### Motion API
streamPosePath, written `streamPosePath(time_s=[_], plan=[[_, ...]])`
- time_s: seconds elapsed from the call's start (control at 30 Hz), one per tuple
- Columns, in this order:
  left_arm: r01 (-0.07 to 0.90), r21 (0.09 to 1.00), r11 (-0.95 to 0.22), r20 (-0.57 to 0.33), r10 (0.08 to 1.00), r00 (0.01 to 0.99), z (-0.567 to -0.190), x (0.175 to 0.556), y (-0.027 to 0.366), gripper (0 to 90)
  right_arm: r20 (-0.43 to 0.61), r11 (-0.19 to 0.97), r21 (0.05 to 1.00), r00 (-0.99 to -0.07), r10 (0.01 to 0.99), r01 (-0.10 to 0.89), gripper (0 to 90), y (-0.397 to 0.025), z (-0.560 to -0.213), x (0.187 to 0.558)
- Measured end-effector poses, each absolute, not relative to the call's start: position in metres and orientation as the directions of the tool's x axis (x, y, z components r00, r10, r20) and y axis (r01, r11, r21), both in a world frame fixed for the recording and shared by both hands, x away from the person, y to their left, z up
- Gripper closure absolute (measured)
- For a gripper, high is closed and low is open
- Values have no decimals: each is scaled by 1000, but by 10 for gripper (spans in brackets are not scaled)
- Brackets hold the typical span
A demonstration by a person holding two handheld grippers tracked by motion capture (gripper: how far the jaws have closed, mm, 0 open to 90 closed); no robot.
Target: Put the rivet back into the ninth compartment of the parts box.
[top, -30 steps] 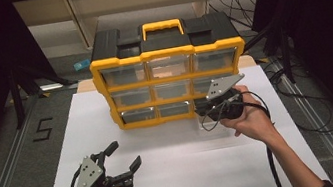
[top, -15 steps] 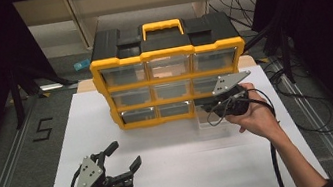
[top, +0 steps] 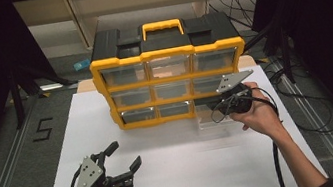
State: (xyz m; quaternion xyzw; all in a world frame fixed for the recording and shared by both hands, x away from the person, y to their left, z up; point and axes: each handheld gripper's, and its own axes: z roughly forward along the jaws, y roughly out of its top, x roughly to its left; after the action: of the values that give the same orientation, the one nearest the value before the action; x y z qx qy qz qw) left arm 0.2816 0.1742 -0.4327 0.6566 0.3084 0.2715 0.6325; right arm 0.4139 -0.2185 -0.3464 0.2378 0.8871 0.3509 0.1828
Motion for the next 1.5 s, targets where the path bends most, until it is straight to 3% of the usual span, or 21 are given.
streamPosePath(time_s=[1.13, 1.27, 1.5], plan=[[68, 998, -9, -39, 746, 665, -432, 282, 175, 160, -151, 676, 642, -805, 574, 362, 822, -225, -371, 426], [68, 998, -8, -39, 747, 663, -433, 282, 174, 160, -160, 671, 649, -799, 580, 358, 742, -223, -374, 427], [67, 998, -11, -37, 747, 663, -433, 282, 174, 160, -145, 652, 672, -801, 581, 352, 522, -214, -363, 419]])
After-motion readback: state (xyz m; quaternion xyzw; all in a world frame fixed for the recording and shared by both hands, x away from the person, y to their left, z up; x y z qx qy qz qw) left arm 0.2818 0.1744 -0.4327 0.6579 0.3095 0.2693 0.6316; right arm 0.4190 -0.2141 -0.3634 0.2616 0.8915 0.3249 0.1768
